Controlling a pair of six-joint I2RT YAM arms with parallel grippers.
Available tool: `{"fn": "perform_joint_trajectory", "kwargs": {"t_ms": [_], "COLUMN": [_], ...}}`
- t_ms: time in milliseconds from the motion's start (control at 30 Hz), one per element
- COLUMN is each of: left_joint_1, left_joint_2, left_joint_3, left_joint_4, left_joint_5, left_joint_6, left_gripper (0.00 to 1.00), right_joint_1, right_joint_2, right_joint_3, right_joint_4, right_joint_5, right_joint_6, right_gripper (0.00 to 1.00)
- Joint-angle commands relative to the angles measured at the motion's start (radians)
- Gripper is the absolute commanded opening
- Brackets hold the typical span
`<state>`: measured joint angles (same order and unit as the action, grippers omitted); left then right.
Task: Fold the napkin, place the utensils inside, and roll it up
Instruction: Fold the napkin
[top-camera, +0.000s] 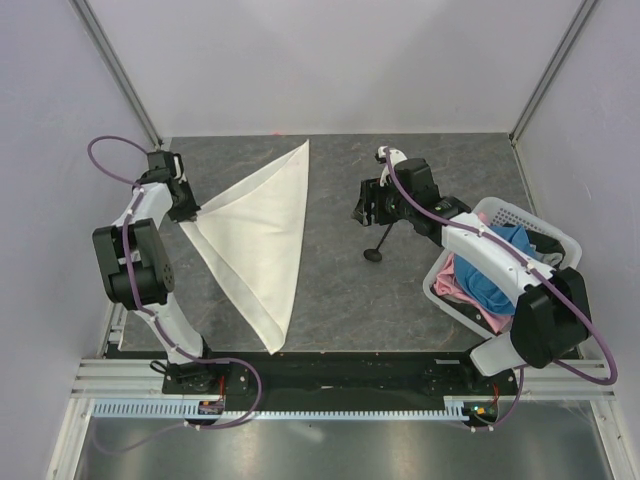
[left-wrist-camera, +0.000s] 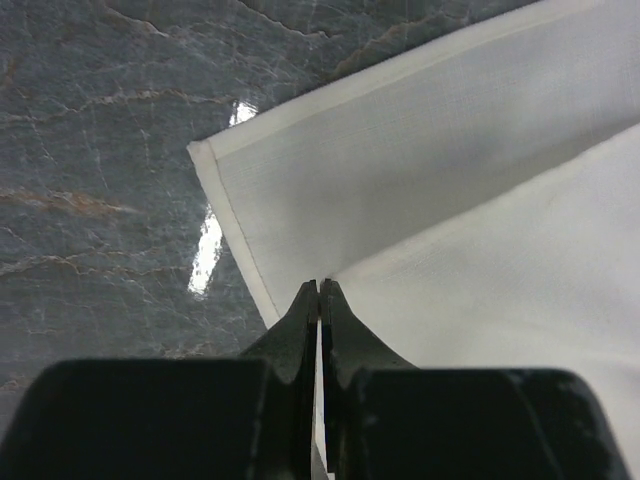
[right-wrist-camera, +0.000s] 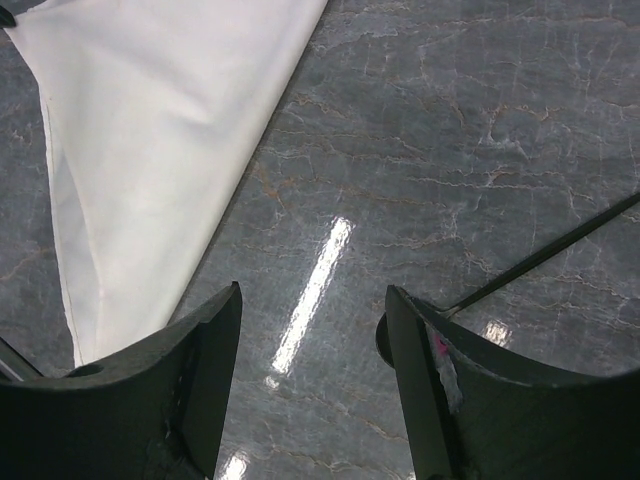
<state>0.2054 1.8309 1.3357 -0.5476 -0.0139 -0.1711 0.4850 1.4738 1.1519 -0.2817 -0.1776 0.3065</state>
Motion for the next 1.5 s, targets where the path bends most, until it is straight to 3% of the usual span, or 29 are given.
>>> {"fn": "perform_joint_trajectory", "kwargs": {"t_ms": [0,267,1133,1467], "left_joint_1": [0.037,0.071,0.120,0.153], "left_joint_2": [0.042,0.093,-0.033,0.071], "left_joint_3": [0.074,0.131,0.132,0.174], "left_joint_4": [-0.011,-0.017,0.006,0.006], "left_joint_5": [0.037,0.041,0.124,0.132], "left_joint_6": [0.051,0.055,0.018,0.030], "left_gripper": [0.02,0.02,0.02,0.02], "right_joint_1": [-0.006,-0.008,-0.009,-0.011], "right_joint_2": [-0.038,-0.040,-0.021,-0.006], "right_joint_3": [-0.012,-0.011,-0.004,0.000], "right_joint_4": [-0.002,-0.007,-0.010,-0.011], "right_joint_5": [0.013,0.017,0.016,0.001], "right_joint_6": [-0.017,-0.017,-0.017,-0.017], "right_gripper": [0.68,0.68,0.69,0.69]}}
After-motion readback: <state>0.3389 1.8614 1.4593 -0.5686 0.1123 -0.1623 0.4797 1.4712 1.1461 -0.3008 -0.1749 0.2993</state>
